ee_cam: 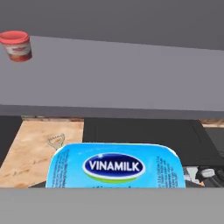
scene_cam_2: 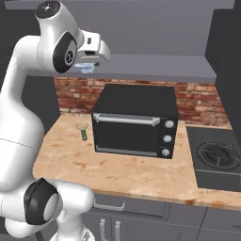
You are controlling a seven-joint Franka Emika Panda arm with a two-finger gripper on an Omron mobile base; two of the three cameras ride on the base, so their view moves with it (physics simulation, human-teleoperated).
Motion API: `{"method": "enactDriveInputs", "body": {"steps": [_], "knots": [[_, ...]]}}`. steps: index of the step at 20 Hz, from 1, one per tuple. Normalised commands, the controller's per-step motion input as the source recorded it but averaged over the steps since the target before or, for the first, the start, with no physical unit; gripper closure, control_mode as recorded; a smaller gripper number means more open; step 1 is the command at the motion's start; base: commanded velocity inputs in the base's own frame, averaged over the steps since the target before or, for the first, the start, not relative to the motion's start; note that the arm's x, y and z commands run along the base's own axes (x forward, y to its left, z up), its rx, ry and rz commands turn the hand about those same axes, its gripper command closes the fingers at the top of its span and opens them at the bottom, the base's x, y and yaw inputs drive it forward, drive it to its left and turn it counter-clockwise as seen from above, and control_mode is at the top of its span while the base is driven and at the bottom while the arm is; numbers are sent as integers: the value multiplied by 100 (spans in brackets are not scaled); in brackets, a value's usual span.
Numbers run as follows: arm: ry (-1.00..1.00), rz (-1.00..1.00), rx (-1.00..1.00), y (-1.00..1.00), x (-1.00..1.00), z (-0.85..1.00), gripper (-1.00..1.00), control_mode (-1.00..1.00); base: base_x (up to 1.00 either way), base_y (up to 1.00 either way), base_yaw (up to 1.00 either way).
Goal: Pick the boxed food and yogurt from the counter and place them in the cabinets closest to them.
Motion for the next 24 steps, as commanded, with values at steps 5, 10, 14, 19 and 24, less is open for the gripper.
{"method": "enactDriveInputs", "body": {"steps": [5, 10, 14, 19, 24], "knots": [[-3, 0, 2, 0, 39, 0, 100, -100, 0, 0, 0], [0, 0, 4, 0, 45, 0, 100, -100, 0, 0, 0], [0, 0, 3, 0, 44, -3, 100, -100, 0, 0, 0], [0, 0, 1, 0, 40, -9, 100, -100, 0, 0, 0], [-3, 0, 0, 0, 29, -15, 100, -100, 0, 0, 0]]}}
